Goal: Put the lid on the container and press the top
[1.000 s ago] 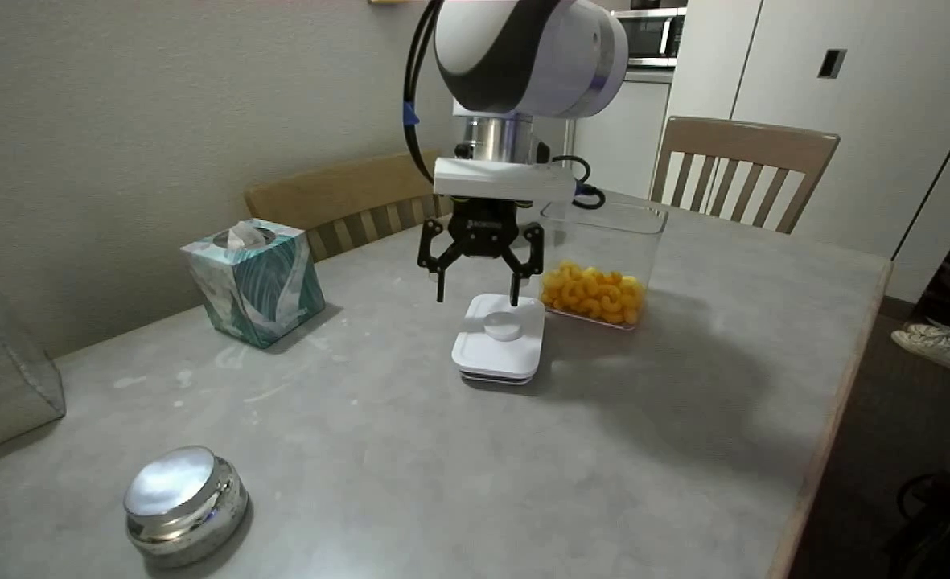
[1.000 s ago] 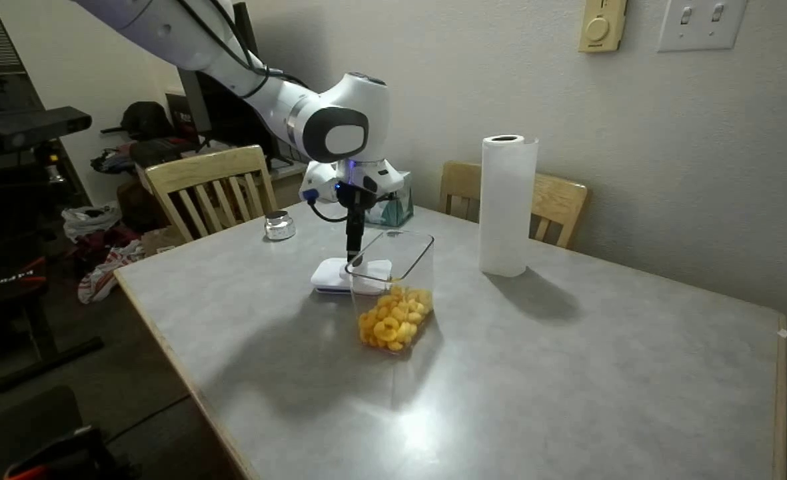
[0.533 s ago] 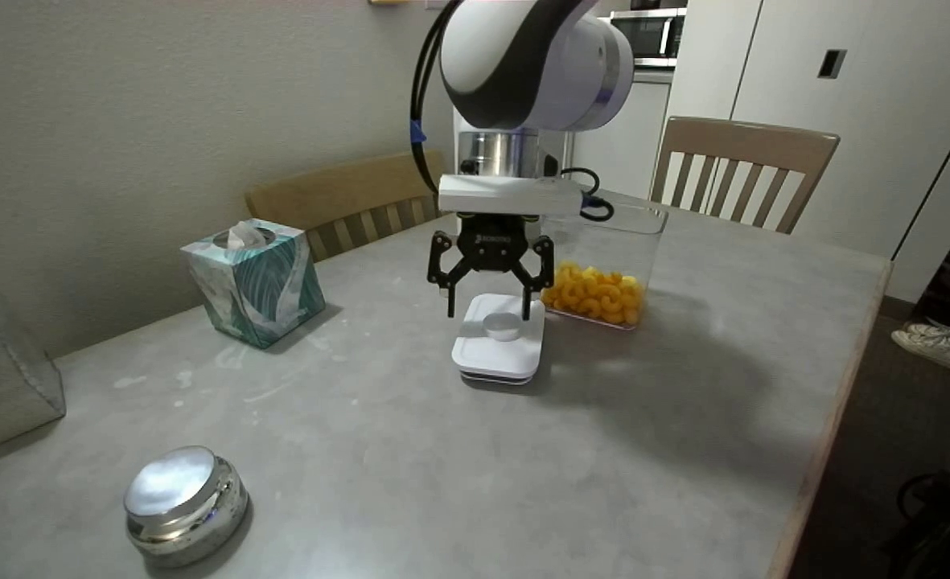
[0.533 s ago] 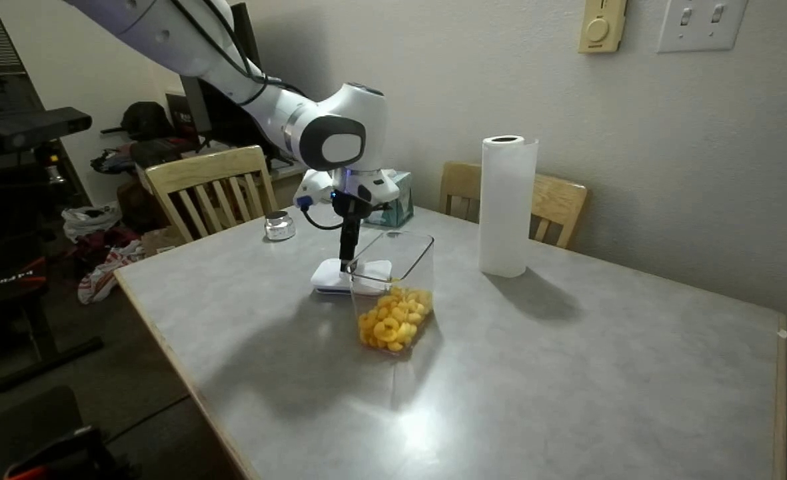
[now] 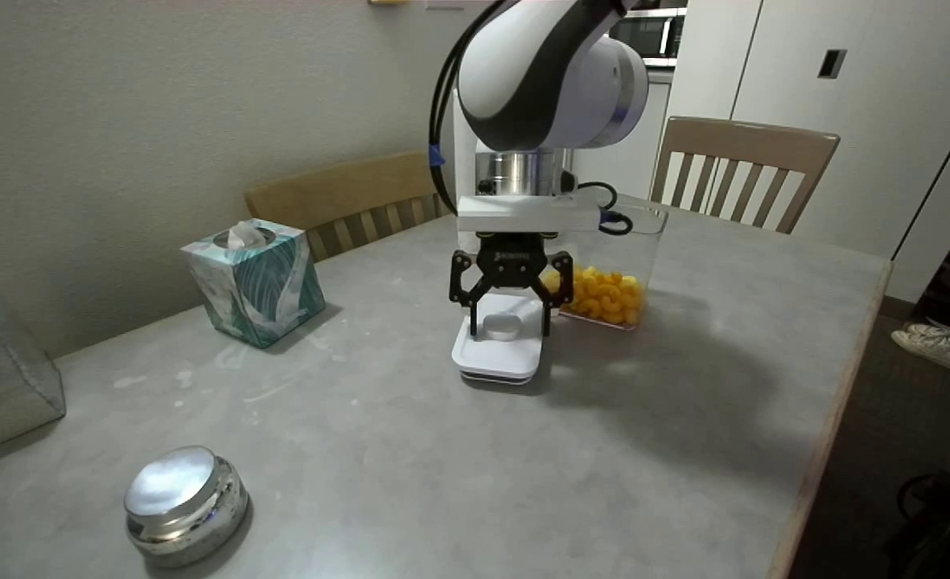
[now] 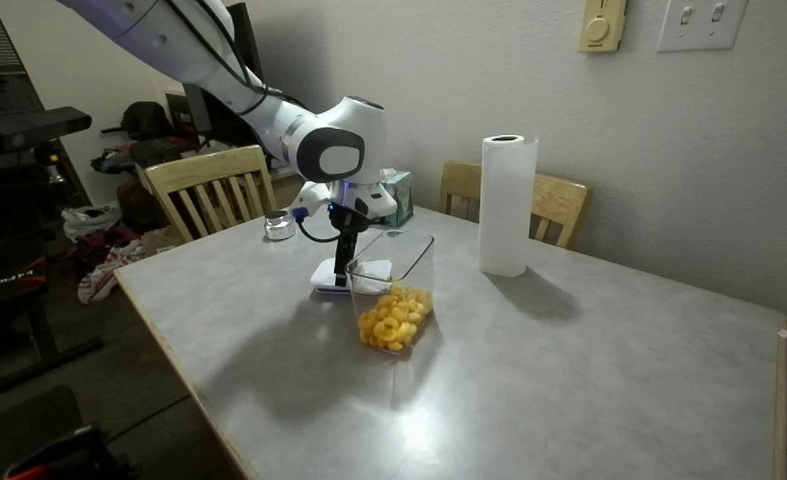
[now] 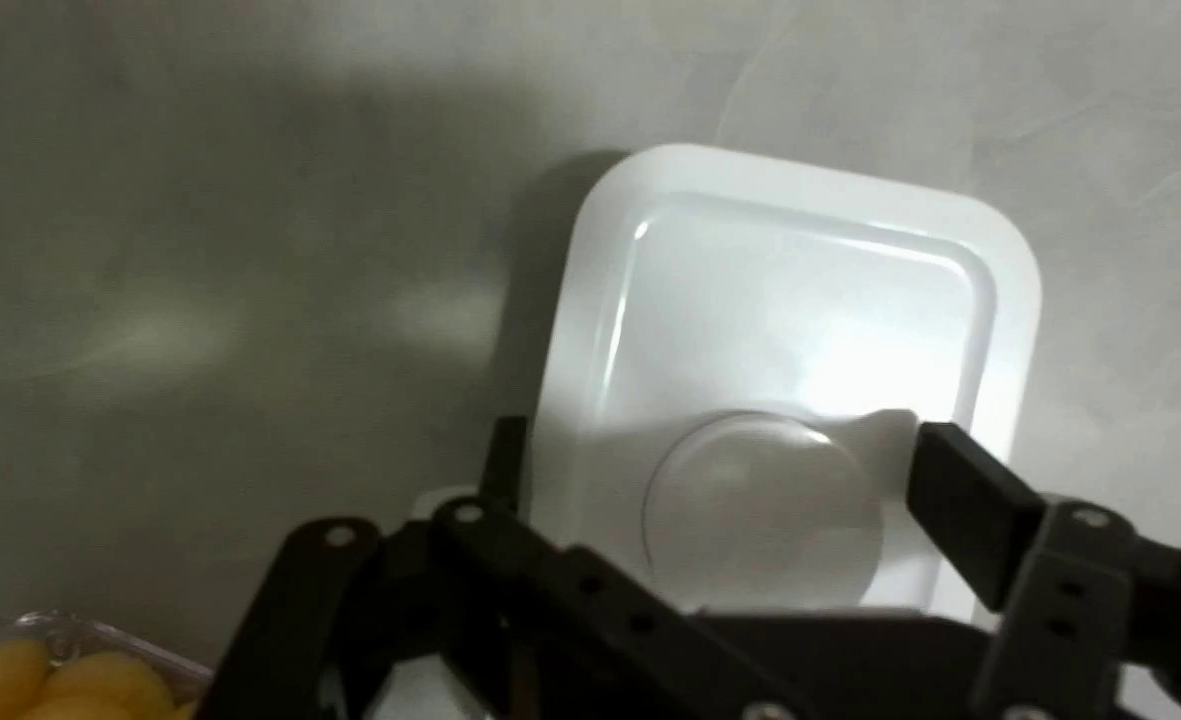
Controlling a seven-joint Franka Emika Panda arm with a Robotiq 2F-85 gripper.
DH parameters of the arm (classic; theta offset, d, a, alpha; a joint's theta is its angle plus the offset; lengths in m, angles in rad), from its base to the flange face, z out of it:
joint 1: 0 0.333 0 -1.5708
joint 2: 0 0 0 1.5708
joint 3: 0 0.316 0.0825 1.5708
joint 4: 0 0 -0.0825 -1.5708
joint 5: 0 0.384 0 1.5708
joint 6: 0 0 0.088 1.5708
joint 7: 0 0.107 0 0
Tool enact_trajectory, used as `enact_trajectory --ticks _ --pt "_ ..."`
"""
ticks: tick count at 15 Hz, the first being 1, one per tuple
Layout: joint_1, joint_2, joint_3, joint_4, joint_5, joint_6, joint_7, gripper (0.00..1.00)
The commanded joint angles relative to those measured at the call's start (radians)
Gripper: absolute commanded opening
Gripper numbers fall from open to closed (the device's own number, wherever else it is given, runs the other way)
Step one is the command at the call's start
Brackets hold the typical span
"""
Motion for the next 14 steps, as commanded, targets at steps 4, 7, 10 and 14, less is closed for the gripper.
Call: enact_trajectory --ticks 4,7,10,14 --pt "-0.002 -0.028 -0.014 -0.020 -0.003 -0.002 -0.008 0.48" --pt "-0.002 -0.025 -0.014 -0.013 -0.004 0.001 -0.011 0.29" --pt "-0.010 -0.033 0.002 -0.016 -0.008 0.012 -0.074 0.29" --pt "-0.019 -0.069 0.020 -0.023 -0.042 -0.045 -0.300 0.29"
